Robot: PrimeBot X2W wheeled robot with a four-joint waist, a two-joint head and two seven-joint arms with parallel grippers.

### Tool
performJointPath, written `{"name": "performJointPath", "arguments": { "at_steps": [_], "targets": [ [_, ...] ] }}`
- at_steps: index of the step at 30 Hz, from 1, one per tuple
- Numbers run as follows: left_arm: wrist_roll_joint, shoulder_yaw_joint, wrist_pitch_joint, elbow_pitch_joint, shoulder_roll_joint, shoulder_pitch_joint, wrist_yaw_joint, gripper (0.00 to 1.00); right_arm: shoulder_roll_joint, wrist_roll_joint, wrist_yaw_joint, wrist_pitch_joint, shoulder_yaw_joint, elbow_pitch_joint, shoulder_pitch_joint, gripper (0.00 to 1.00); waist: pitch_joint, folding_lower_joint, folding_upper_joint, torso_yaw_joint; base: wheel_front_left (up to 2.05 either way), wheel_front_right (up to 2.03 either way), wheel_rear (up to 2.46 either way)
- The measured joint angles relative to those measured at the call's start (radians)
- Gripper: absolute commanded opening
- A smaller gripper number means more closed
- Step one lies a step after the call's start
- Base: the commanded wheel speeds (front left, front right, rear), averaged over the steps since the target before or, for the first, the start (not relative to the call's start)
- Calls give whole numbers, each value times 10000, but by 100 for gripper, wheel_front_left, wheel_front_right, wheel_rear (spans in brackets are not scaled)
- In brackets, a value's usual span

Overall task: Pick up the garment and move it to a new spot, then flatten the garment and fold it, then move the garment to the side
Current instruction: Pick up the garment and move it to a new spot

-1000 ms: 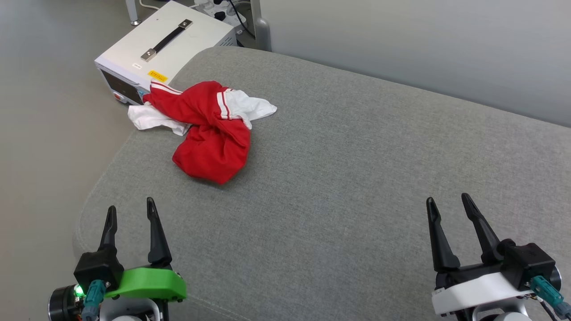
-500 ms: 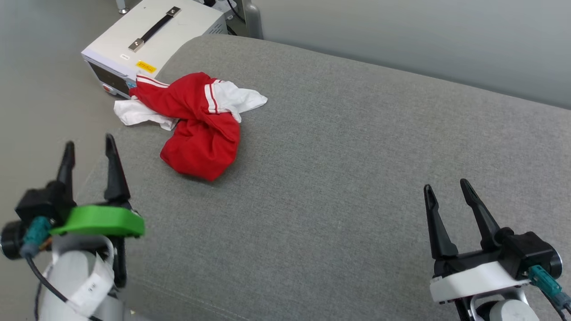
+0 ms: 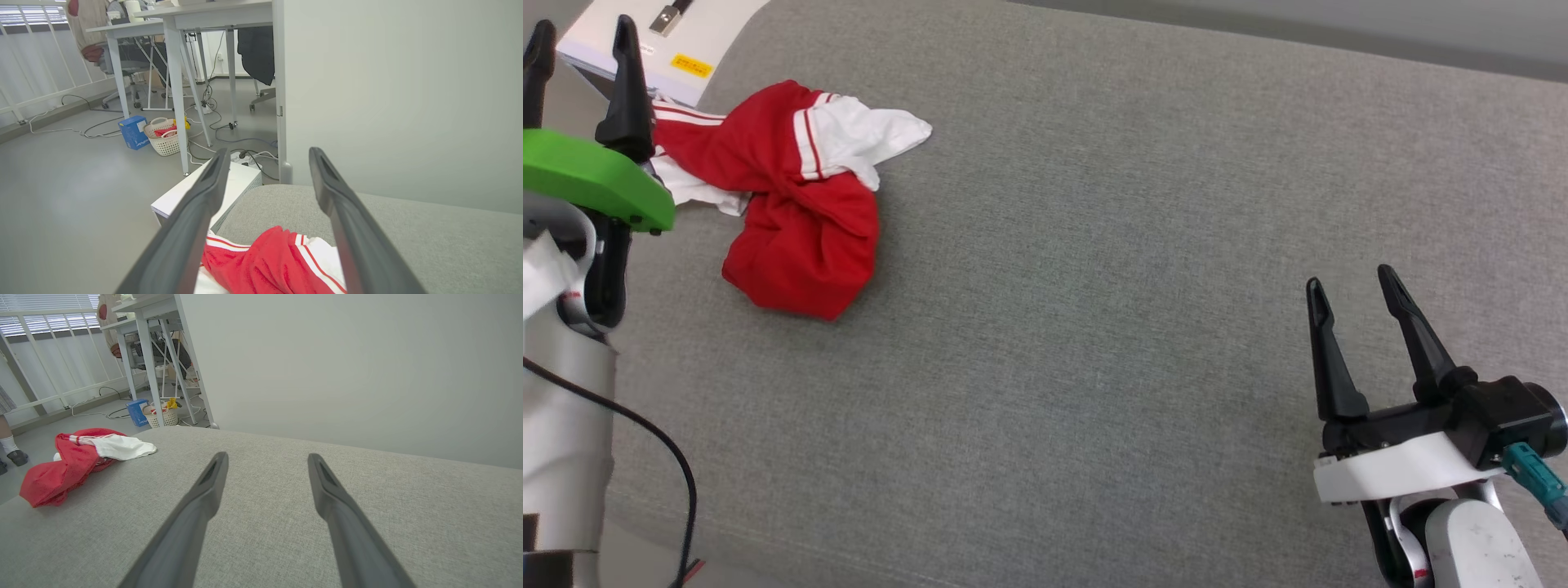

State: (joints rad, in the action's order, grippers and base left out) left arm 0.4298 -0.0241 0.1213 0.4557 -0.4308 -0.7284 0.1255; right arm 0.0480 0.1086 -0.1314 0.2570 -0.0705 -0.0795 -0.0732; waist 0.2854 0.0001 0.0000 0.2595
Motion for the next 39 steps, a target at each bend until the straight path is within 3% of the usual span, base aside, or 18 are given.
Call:
{"name": "performJointPath", "arguments": {
  "at_steps": [5,10,16,23,35,36,37,39],
  "targets": [
    [1889,-1839,-2786,585,-1313,-938,23,100,0,-63,0,0,33,-42,-313,100,521,0,0,-382,0,0,0],
    [3381,-3139,-5451,775,-2017,-1311,23,100,2,-88,0,0,15,-63,-400,100,859,0,0,-662,0,0,0],
    [4314,-4265,-7321,909,-2569,-1457,23,100,0,-90,0,0,2,-65,-616,100,1250,0,0,-942,0,0,0],
    [4794,-5407,-8009,1221,-2571,-1440,23,100,0,-88,0,0,13,-61,-868,100,1718,0,0,-1253,0,0,0],
    [5030,-6817,-7680,1542,-2798,-1650,21,100,2,-67,0,0,38,73,-943,100,1955,-1,1,-1482,0,0,0],
    [5010,-6989,-7568,1538,-2832,-1686,21,44,2,-52,0,0,38,90,-943,100,1919,-1,0,-1468,0,0,0],
    [5005,-7147,-7434,1526,-2859,-1728,21,0,2,-23,0,0,31,102,-943,100,1875,0,1,-1452,0,0,0],
    [5020,-7242,-7031,1542,-2876,-1766,21,0,2,17,0,0,42,121,-943,100,1778,-1,1,-1419,0,0,0]
  ]
}}
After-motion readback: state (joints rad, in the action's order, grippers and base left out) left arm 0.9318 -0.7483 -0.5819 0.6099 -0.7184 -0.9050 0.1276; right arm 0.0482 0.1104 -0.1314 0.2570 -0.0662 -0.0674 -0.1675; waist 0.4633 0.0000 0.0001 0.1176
